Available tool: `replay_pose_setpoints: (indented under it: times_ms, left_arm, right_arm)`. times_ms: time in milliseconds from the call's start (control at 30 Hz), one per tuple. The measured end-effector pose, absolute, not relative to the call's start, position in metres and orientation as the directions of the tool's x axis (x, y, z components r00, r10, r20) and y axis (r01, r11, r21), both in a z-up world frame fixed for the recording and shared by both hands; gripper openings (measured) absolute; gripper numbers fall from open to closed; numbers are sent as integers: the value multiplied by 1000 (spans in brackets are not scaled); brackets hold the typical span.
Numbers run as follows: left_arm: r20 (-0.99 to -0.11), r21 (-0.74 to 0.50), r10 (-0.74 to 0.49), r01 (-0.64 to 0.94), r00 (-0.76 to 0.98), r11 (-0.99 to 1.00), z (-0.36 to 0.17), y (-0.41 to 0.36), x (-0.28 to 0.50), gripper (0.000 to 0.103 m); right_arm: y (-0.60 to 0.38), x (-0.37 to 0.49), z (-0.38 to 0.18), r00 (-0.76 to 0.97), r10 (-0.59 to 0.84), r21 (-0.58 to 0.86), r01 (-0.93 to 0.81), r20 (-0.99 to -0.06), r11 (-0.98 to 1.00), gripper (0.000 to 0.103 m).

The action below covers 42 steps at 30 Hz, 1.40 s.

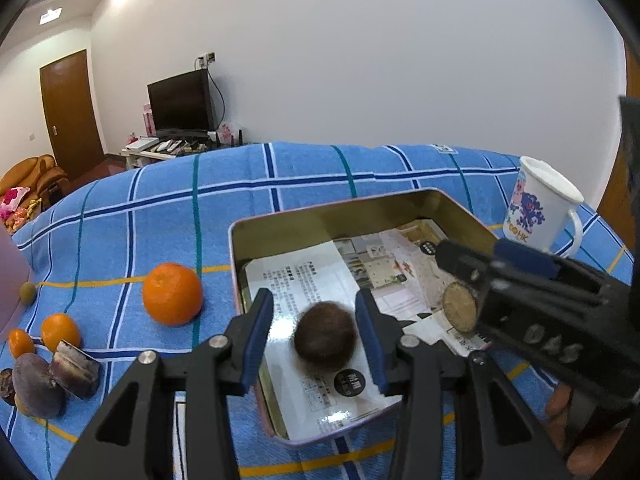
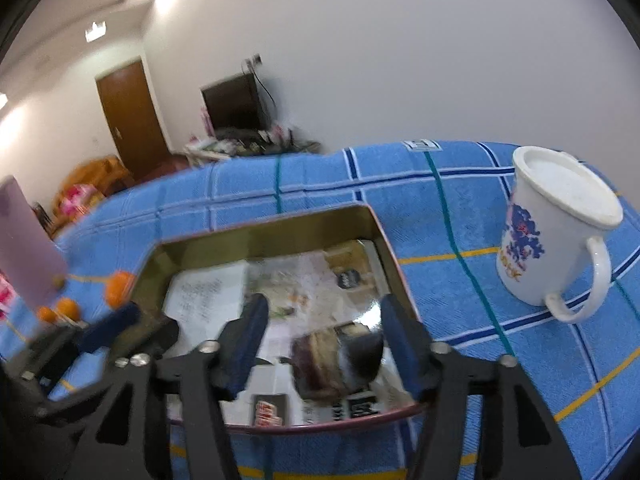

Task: Organize fruits
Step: 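Carry both fruits into the pink tin box and open both tools, then move both open tools back toward the fruit pile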

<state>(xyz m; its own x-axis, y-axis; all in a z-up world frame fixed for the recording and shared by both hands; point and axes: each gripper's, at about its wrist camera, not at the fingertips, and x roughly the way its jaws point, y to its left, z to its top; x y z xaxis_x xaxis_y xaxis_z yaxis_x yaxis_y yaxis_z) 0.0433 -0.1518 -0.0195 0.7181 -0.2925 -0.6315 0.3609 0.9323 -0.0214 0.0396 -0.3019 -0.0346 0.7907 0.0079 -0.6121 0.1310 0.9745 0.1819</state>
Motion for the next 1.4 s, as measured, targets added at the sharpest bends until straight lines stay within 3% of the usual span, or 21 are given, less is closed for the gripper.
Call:
replay_pose_setpoints:
  times_ms: [67,100,167,267,867,1400]
  left_arm:
    - [-617,-11,-290,361,732,933,-18,-152,40,62]
    - [-607,-5,-289,360,740,933,-16,-152,37,65]
    - [-579,18,-272,346,769,938,-13,-152,31,86]
    - [-530,53,-243,318,813,947,-7,-149,23,100]
    - [-440,100,-177,244,881,965,1,-114,8,103]
    - [-474,100,-101,167,875,981,-1,-63,5,103]
  right_arm:
    - [-305,33,-28,815,-4,193,142,-579,971,77]
    - [-305,31,-25,823,-14,190,148,-568,970,77]
    - [-308,26,-19,840,-42,184,167,-541,969,77]
    - [-312,20,-13,868,-68,197,187,-492,962,77]
    - [-296,-2,-3,928,-211,77,246,-308,966,77]
    - [-267,-13,1,945,-212,32,226,-249,974,77]
